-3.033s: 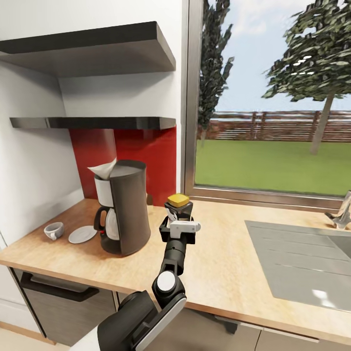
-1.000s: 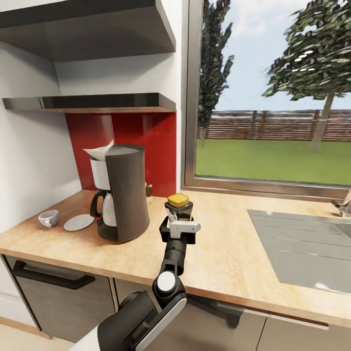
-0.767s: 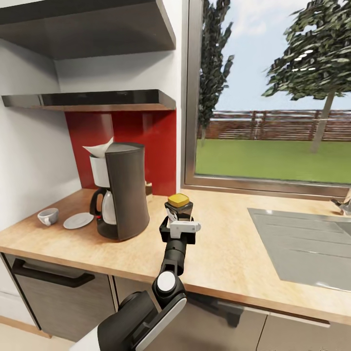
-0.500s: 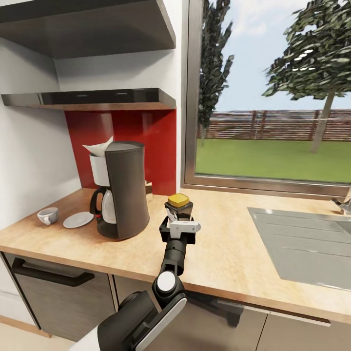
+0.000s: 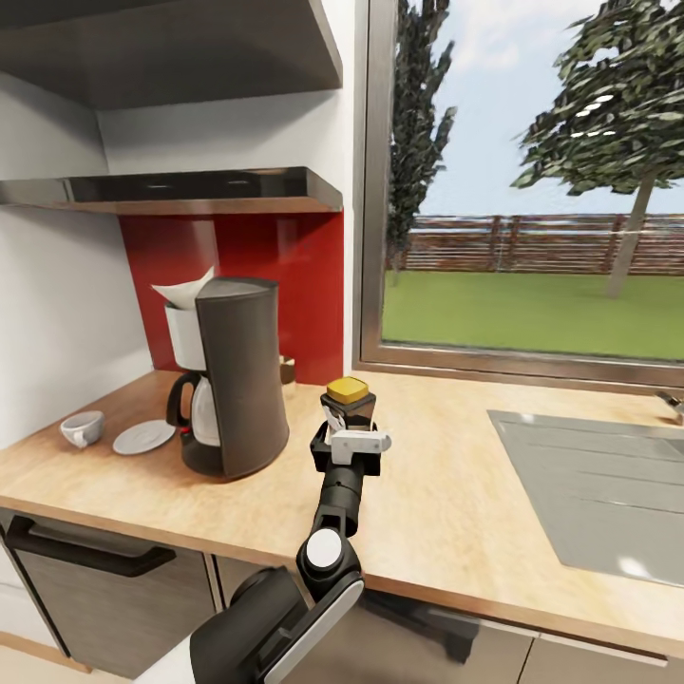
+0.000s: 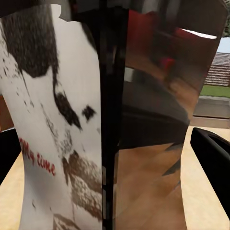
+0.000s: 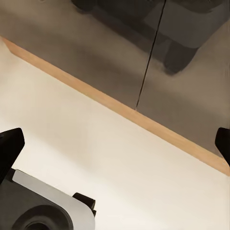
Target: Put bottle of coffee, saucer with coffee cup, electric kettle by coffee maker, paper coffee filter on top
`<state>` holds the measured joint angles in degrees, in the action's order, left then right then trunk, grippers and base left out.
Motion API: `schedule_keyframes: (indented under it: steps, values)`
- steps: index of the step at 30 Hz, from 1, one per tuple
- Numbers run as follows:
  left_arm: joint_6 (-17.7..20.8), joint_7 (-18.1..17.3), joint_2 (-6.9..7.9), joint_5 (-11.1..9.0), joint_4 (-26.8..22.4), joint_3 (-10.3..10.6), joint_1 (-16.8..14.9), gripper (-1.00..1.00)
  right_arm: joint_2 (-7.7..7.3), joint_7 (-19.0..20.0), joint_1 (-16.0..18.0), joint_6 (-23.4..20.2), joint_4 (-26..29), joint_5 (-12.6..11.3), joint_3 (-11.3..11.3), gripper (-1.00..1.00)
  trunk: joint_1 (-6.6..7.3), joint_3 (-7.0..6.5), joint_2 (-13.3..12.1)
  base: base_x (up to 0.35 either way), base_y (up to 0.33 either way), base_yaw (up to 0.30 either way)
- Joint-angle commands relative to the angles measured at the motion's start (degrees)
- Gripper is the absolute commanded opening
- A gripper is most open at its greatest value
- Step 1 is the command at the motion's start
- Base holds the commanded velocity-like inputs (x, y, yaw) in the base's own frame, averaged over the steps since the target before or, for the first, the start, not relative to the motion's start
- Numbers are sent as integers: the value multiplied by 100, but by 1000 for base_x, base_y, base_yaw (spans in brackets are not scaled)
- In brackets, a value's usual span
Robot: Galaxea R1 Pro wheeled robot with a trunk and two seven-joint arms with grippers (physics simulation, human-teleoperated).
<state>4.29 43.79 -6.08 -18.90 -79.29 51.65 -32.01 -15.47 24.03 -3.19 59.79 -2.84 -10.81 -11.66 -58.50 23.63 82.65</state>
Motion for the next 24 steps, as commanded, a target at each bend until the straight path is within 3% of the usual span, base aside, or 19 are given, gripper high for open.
schedule_keyframes:
  steps: [1,9,24]
  values:
    - [37,40,1,-8,-7,11,-7,-100,0,32,3,18,-6,-62,-38,100,-1,5,3,53,0,0]
    - [37,264,2,-6,-7,11,-7,-100,0,32,3,21,-6,-62,-38,100,-1,5,3,110,0,0]
    - [37,314,1,-7,-7,11,-7,-100,0,32,3,21,-6,-62,-38,100,-1,5,3,55,0,0]
